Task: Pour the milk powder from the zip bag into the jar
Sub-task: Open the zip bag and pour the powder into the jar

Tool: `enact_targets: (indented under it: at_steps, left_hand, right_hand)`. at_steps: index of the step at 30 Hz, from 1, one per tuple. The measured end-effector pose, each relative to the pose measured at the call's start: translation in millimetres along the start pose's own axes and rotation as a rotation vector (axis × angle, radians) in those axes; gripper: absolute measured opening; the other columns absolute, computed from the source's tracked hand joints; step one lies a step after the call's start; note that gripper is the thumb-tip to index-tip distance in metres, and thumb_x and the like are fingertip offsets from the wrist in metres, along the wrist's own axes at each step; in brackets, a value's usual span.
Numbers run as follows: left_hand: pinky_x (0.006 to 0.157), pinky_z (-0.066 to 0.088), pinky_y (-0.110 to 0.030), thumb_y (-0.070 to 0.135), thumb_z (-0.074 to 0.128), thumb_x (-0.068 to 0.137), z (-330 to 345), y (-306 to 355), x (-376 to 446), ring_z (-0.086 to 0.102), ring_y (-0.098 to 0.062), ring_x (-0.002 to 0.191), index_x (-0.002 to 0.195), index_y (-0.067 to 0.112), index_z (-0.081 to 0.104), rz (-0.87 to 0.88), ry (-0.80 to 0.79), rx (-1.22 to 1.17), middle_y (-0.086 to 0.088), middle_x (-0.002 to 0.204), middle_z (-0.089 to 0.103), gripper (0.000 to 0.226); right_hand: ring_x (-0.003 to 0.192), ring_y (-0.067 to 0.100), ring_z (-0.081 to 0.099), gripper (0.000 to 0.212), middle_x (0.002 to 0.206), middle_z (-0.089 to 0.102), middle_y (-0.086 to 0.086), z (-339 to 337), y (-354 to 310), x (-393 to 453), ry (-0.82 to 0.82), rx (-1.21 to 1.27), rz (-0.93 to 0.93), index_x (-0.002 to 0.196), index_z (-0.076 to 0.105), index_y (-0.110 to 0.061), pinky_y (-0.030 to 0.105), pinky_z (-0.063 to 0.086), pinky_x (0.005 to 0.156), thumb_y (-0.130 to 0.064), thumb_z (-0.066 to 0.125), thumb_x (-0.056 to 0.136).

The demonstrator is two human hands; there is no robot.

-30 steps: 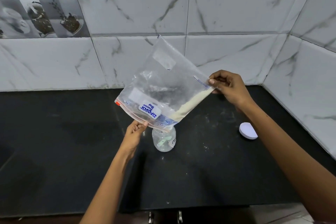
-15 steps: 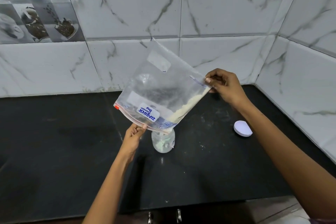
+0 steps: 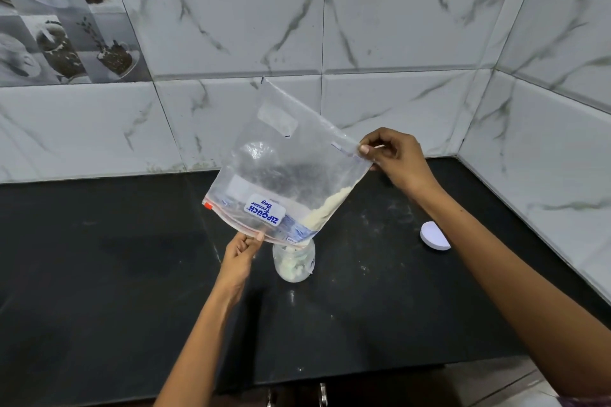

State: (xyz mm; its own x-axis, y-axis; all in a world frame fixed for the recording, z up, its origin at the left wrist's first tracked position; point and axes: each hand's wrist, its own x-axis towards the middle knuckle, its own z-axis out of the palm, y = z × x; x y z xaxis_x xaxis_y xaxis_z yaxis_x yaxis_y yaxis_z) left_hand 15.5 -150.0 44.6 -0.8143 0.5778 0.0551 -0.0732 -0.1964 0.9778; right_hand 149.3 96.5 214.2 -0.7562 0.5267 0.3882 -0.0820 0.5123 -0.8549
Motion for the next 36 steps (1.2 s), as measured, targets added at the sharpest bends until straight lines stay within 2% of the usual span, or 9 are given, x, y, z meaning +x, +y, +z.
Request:
enact_targets:
  at_steps: [2,5,8,11,16,22,27,33,36]
  left_hand:
    - [0.096,0.046,-0.022,0.012,0.054,0.095,0.1,-1.0,-1.3,0.063,-0.009,0.113,0.117,0.011,0.062,-0.001,-0.002,0.005,0.003,0.115,0.072,0.023]
    - [0.098,0.043,-0.025,0.013,0.055,0.095,0.4,-1.8,-2.3,0.063,-0.009,0.114,0.118,0.012,0.062,0.001,0.004,0.007,0.003,0.115,0.072,0.024]
    - [0.099,0.043,-0.026,0.012,0.054,0.095,1.6,-1.0,-3.1,0.062,-0.009,0.115,0.119,0.014,0.061,0.005,0.005,0.002,0.003,0.117,0.071,0.025]
    - [0.101,0.042,-0.028,0.012,0.053,0.096,2.7,-0.9,-3.7,0.062,-0.009,0.116,0.119,0.016,0.062,0.005,0.012,0.003,0.004,0.117,0.071,0.025]
    - [0.102,0.042,-0.03,0.011,0.054,0.096,5.4,-2.1,-5.7,0.061,-0.01,0.116,0.121,0.015,0.061,-0.003,0.052,-0.006,0.002,0.119,0.07,0.026]
    - [0.104,0.041,-0.03,0.012,0.055,0.095,10.9,-4.2,-8.7,0.063,-0.006,0.111,0.119,0.014,0.062,-0.02,0.1,-0.014,0.005,0.113,0.072,0.024]
    - [0.105,0.04,-0.031,0.014,0.056,0.095,10.5,-5.5,-11.8,0.062,-0.007,0.113,0.119,0.016,0.062,-0.03,0.116,-0.022,0.006,0.113,0.072,0.025]
    - [0.108,0.038,-0.035,0.015,0.057,0.095,10.8,-4.7,-13.4,0.061,-0.009,0.116,0.121,0.013,0.062,-0.042,0.119,-0.031,0.003,0.116,0.071,0.027]
    - [0.109,0.038,-0.036,0.016,0.057,0.094,11.4,-5.2,-13.8,0.061,-0.01,0.116,0.122,0.012,0.061,-0.044,0.124,-0.028,0.003,0.116,0.071,0.029]
  right_hand:
    - [0.069,-0.002,0.064,0.015,0.084,0.068,-0.004,1.0,2.2,-4.3,-0.057,-0.039,0.011,0.092,0.067,-0.011,0.008,0.048,0.063,-0.015,0.074,0.08]
    - [0.081,0.005,0.064,0.031,0.091,0.069,-0.002,-6.9,7.7,-5.9,-0.115,-0.115,0.067,0.101,0.068,-0.011,0.007,0.046,0.069,-0.015,0.08,0.073]
    - [0.082,0.013,0.064,0.027,0.087,0.068,-0.002,-13.9,15.0,-7.9,-0.199,-0.091,0.197,0.098,0.069,-0.012,0.016,0.053,0.07,-0.013,0.08,0.074]
    - [0.092,0.023,0.068,0.024,0.1,0.069,0.013,-14.6,19.3,-9.8,-0.174,-0.014,0.324,0.101,0.069,-0.004,0.026,0.059,0.074,-0.007,0.075,0.078]
    - [0.072,0.012,0.068,0.013,0.075,0.068,0.008,-3.0,4.1,-8.1,-0.052,-0.063,0.132,0.087,0.071,0.002,0.015,0.055,0.065,-0.008,0.075,0.078]
    - [0.072,0.027,0.068,0.01,0.073,0.069,0.013,15.6,-23.9,-1.8,-0.019,-0.226,-0.069,0.083,0.072,-0.003,0.034,0.054,0.072,-0.011,0.075,0.077]
    - [0.055,0.006,0.058,0.007,0.056,0.062,-0.004,23.5,-33.1,-1.8,-0.039,-0.273,-0.114,0.077,0.071,-0.009,0.011,0.04,0.054,-0.014,0.076,0.077]
    - [0.057,0.024,0.062,0.012,0.06,0.064,0.009,22.6,-37.4,3.2,-0.019,-0.278,-0.112,0.078,0.069,-0.002,0.027,0.048,0.059,-0.013,0.075,0.078]
    - [0.059,0.019,0.063,0.011,0.057,0.061,-0.004,25.0,-39.4,1.6,-0.039,-0.293,-0.118,0.076,0.068,-0.005,0.013,0.044,0.057,-0.013,0.075,0.078]
